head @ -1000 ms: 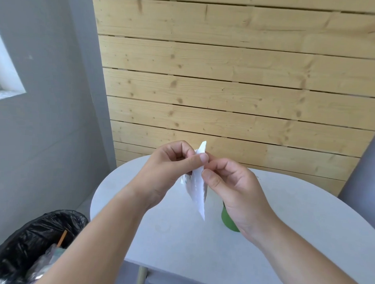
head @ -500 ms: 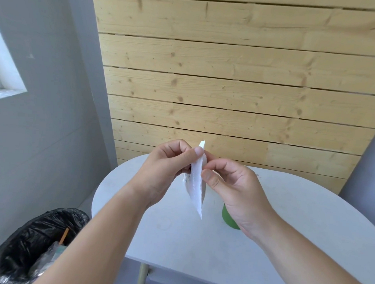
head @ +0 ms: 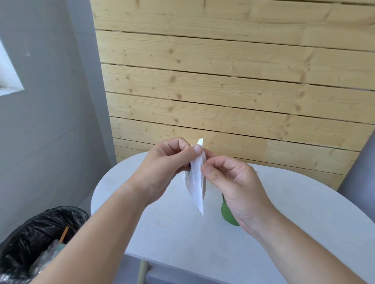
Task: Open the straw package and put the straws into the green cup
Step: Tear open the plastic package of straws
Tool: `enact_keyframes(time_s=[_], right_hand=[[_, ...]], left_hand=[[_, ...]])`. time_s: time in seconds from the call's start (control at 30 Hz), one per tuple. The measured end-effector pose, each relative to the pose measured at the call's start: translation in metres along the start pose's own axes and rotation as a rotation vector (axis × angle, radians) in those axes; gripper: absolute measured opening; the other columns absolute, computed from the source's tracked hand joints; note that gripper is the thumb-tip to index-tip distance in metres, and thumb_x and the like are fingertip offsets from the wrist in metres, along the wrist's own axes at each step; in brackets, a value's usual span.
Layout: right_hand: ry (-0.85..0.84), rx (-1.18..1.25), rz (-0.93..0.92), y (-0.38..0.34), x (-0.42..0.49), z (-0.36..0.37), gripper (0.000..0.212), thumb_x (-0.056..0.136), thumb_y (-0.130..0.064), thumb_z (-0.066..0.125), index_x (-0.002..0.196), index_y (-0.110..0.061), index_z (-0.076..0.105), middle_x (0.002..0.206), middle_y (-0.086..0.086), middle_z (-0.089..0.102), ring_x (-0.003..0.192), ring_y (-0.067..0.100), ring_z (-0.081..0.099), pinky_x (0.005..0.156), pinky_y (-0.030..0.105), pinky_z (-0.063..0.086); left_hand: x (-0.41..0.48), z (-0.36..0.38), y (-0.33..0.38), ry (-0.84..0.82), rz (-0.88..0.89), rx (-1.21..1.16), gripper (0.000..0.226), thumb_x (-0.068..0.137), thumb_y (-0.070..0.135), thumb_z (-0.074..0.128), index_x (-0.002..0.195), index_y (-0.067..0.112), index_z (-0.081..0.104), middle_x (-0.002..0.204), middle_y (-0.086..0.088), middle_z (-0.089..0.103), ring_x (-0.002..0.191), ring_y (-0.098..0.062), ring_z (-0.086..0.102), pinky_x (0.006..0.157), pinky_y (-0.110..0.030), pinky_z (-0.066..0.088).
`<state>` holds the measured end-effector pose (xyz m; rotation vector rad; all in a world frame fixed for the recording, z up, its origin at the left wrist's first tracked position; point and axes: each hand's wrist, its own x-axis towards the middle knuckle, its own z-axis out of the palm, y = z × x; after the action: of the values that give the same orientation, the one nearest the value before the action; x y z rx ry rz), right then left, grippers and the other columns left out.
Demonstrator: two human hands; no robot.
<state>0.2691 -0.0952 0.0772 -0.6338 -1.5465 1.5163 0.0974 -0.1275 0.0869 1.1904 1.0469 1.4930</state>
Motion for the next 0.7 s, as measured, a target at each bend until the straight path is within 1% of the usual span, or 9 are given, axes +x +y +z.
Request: enact_keyframes(time_s=[0.07,0.13,0.27,0.37,0.43,0.47,0.53,0.63,0.7], right_hand=[[0.004,-0.005,0.006,-0.0003,-0.0010,0.0008,0.014,0.094,-0.010,0.065,0.084,-0.013,0.075,0.126,-0.011,0.072,0.122,0.002,0.062,0.101,0.023,0.042],[0.016,-0.013,0.009,-0.0008,-0.0018,0.0019,0.017,0.094,-0.013,0.066,0.083,-0.017,0.077,0.128,-0.013,0.070,0.121,0.000,0.062,0.100,0.022,0.042],[0.051,-0.025,0.011,-0.0018,-0.0021,0.0042,0.013,0.094,-0.018,0.067,0.091,-0.016,0.080,0.131,-0.014,0.067,0.115,-0.012,0.060,0.087,0.008,0.044],[0.062,-0.047,-0.008,-0.0019,-0.0022,0.0048,0.013,0.094,-0.017,0.066,0.094,-0.014,0.079,0.132,-0.014,0.066,0.113,-0.015,0.059,0.083,0.001,0.043],[0.061,-0.057,-0.010,-0.0014,-0.0017,0.0040,0.014,0.095,-0.016,0.065,0.094,-0.012,0.078,0.133,-0.016,0.065,0.114,-0.014,0.060,0.084,0.005,0.045],[0.060,-0.056,-0.011,-0.0010,-0.0010,0.0036,0.015,0.096,-0.016,0.064,0.094,-0.010,0.077,0.134,-0.016,0.065,0.114,-0.012,0.060,0.085,0.007,0.046],[0.070,-0.054,-0.016,0.0001,0.0000,0.0030,0.017,0.097,-0.014,0.062,0.093,-0.007,0.076,0.133,-0.015,0.066,0.115,-0.009,0.061,0.086,0.012,0.047],[0.091,-0.058,-0.022,0.0017,0.0011,0.0034,0.018,0.098,-0.012,0.060,0.089,-0.005,0.074,0.131,-0.014,0.067,0.113,-0.005,0.064,0.085,0.016,0.048],[0.102,-0.065,-0.027,0.0023,0.0017,0.0034,0.018,0.098,-0.011,0.060,0.087,-0.004,0.072,0.130,-0.014,0.068,0.112,-0.005,0.065,0.083,0.013,0.049]], left_hand=[[0.0002,0.0006,-0.0007,0.006,0.003,0.020,0.025,0.087,0.021,0.074,0.073,0.008,0.057,0.077,-0.009,0.069,0.071,-0.021,0.063,0.075,-0.028,0.054],[0.0000,0.0015,-0.0008,0.008,0.009,0.047,0.029,0.081,0.026,0.081,0.075,0.009,0.058,0.082,-0.016,0.065,0.074,-0.024,0.062,0.077,-0.030,0.053],[-0.0006,0.0029,0.0004,0.012,0.003,0.086,0.032,0.073,0.031,0.085,0.076,0.010,0.061,0.091,-0.022,0.062,0.086,-0.031,0.059,0.089,-0.043,0.047],[-0.0022,0.0022,0.0038,0.005,0.002,0.107,0.030,0.073,0.032,0.085,0.078,0.009,0.065,0.093,-0.024,0.066,0.088,-0.031,0.062,0.093,-0.046,0.049],[-0.0038,0.0014,0.0065,-0.002,0.004,0.144,0.023,0.078,0.027,0.085,0.080,0.010,0.070,0.092,-0.029,0.067,0.089,-0.030,0.064,0.096,-0.050,0.053],[-0.0042,0.0011,0.0073,-0.005,0.005,0.171,0.017,0.082,0.023,0.083,0.081,0.010,0.072,0.094,-0.031,0.069,0.089,-0.030,0.064,0.100,-0.053,0.052],[-0.0051,0.0006,0.0075,-0.012,0.000,0.209,0.010,0.085,0.019,0.078,0.081,0.011,0.074,0.097,-0.031,0.072,0.089,-0.029,0.065,0.103,-0.055,0.050],[-0.0046,0.0008,0.0054,-0.006,-0.028,0.236,0.013,0.084,0.020,0.077,0.083,0.007,0.076,0.103,-0.036,0.069,0.088,-0.029,0.065,0.102,-0.051,0.052],[-0.0038,0.0027,0.0039,0.006,-0.037,0.236,0.012,0.082,0.021,0.076,0.081,0.009,0.076,0.095,-0.033,0.071,0.086,-0.027,0.063,0.094,-0.044,0.054]])
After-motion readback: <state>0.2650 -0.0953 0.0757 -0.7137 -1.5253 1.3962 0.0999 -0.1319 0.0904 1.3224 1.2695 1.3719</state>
